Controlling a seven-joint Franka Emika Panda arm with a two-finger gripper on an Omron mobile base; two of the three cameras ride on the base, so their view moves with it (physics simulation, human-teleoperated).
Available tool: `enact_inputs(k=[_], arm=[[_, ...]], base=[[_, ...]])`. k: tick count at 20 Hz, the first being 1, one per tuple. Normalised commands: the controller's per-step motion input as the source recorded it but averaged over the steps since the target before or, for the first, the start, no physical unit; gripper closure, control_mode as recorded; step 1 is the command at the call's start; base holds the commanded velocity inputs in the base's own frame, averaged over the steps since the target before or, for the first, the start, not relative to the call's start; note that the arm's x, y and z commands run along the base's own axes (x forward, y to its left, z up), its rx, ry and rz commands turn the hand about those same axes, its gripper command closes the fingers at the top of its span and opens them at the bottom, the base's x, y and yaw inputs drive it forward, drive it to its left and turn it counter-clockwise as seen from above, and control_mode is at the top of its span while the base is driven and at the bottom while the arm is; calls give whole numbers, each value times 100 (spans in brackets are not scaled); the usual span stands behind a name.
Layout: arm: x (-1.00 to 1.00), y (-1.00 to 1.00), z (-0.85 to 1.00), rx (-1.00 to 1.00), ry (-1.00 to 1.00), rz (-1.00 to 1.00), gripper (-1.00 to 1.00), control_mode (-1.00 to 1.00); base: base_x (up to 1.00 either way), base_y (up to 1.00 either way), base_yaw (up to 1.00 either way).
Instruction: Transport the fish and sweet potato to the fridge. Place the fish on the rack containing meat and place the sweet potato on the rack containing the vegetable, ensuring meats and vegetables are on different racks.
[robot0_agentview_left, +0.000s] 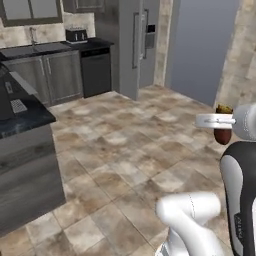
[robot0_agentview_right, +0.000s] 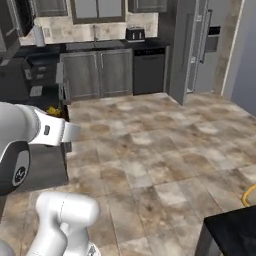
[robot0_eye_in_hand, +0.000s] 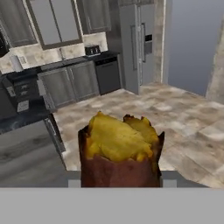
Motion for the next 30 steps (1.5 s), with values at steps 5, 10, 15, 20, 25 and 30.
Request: enact_inputs(k=[5,10,15,20,25,30], arm=[[0,0,0,0,0,0,100,100],[0,0,0,0,0,0,100,100],[0,0,0,0,0,0,100,100],[0,0,0,0,0,0,100,100],[0,0,0,0,0,0,100,100],[0,0,0,0,0,0,100,100]], base=[[100,0,17],[100,0,15],[100,-3,16],[100,-63,26],[100,-99,38],[93,-100,39]])
